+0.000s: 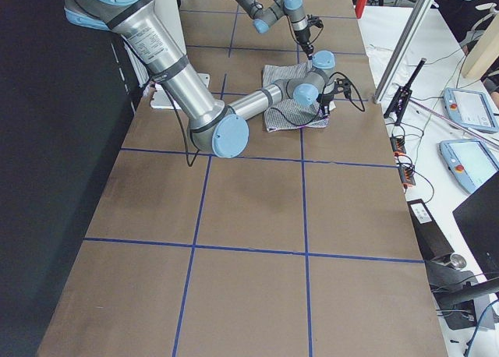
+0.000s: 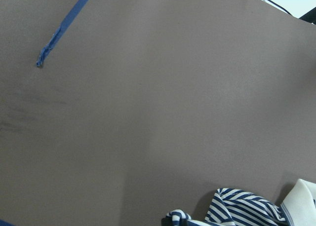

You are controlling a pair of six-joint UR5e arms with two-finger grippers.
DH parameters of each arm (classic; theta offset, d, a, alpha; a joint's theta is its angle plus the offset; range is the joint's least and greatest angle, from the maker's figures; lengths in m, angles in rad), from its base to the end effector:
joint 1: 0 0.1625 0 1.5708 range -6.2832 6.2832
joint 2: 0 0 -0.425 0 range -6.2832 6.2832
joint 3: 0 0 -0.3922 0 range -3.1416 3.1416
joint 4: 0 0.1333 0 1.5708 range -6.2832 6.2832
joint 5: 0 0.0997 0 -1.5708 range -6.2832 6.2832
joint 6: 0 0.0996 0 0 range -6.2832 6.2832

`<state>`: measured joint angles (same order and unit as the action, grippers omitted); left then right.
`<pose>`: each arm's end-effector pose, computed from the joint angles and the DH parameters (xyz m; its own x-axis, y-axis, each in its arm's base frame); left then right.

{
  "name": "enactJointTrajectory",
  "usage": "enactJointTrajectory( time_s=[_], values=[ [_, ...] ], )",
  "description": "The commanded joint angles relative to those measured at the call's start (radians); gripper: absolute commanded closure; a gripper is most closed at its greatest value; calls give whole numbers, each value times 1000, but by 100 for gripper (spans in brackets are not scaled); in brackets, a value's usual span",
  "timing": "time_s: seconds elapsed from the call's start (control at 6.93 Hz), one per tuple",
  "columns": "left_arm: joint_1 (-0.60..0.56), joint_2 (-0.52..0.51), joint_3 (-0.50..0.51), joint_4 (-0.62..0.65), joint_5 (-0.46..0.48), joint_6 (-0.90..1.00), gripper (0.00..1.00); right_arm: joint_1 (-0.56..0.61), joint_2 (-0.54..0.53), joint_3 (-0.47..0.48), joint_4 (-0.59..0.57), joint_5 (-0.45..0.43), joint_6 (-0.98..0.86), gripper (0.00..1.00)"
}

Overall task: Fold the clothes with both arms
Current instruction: 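Release the hem and move the right gripper to the folded edge nearest the robot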

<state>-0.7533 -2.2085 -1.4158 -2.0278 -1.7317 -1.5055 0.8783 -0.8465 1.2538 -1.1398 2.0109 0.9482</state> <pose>0.4585 -0.5908 0.2994 0.4674 -0.3500 -0.8118 0.5515 0.8331 -0.0416 -0.4251 -0.6548 0.3116 0.6350 -0.0609 0.7701 -0.1524 0.9674 0.2021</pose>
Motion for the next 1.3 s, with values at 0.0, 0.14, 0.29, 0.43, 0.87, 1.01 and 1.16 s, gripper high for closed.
enactJointTrajectory(
  time_s=[0.0, 0.14, 0.29, 0.43, 0.87, 1.01, 1.16],
  values=[
    [0, -8, -2, 0, 0, 7, 12, 1, -5, 0, 25, 3, 6, 28],
    [-1, -19, -2, 1, -2, 7, 0, 2, -9, 0, 28, 9, 7, 0],
    [-4, -26, -3, 1, -3, 7, 0, 2, -11, 10, 28, 32, 8, 0],
    [-4, -27, -14, 4, -46, 8, 0, 7, -49, 68, 25, 98, 26, 0],
    [-3, 42, -194, 23, -129, 10, 0, -57, -328, 379, 18, 134, 209, 0],
    [-1, 65, -250, 30, -140, 8, 0, -123, -408, 457, 20, 105, 312, 0],
    [0, 69, -280, 78, -140, 8, 0, -198, -454, 499, 22, 32, 369, 0]
  ],
)
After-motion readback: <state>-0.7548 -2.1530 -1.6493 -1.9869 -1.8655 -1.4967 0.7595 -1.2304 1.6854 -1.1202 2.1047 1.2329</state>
